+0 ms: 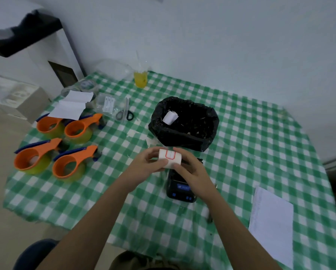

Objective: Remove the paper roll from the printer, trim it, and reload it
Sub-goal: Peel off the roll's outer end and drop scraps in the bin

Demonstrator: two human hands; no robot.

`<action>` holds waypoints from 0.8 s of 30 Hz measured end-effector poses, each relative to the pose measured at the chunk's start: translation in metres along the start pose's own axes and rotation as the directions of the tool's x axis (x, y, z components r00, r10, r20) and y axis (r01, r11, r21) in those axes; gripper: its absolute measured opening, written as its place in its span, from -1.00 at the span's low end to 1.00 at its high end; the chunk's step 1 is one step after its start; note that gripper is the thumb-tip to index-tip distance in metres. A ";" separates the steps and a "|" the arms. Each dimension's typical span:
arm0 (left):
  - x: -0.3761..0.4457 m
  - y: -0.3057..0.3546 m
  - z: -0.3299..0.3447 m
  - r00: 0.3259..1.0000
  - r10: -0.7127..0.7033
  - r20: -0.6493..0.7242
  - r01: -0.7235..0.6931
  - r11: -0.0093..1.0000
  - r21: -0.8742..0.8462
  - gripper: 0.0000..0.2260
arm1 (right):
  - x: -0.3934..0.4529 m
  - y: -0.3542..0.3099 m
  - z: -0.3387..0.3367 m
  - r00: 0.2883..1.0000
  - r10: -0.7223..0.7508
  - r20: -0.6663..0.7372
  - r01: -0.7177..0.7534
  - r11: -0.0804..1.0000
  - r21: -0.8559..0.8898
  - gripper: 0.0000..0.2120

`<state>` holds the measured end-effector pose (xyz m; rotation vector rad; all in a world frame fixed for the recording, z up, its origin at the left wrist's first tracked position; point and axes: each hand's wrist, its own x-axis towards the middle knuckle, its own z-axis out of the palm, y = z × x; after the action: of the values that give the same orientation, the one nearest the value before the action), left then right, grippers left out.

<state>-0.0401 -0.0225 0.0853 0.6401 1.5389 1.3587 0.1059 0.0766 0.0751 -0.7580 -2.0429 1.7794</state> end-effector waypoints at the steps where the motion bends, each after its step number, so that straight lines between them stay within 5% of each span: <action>1: -0.001 0.003 0.003 1.000 -0.005 0.015 0.005 0.999 -0.035 -0.80 | -0.002 -0.005 -0.003 1.000 -0.005 0.009 0.005 1.000 0.015 -0.67; 7: -0.002 0.015 0.012 0.995 -0.031 0.090 0.039 0.995 -0.093 -0.76 | -0.009 -0.024 -0.015 0.999 -0.030 -0.013 0.031 0.999 0.035 -0.70; 12: 0.000 0.022 0.017 0.993 0.122 0.006 -0.120 0.970 0.212 -0.65 | -0.012 -0.027 -0.022 0.996 0.020 -0.088 -0.018 1.000 0.025 -0.71; 17: 0.000 0.026 0.019 0.845 0.530 0.076 -0.464 0.655 0.596 -0.83 | -0.015 -0.031 -0.028 0.992 0.016 -0.123 -0.016 1.000 0.000 -0.71; 24: -0.006 0.038 0.027 0.722 0.643 0.256 -0.506 0.238 0.829 -0.73 | -0.019 -0.035 -0.032 0.987 0.032 -0.155 -0.029 0.999 0.022 -0.72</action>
<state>-0.0215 -0.0065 0.1256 1.9964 2.2247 0.9931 0.1335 0.0884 0.1167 -0.8965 -1.9204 1.6964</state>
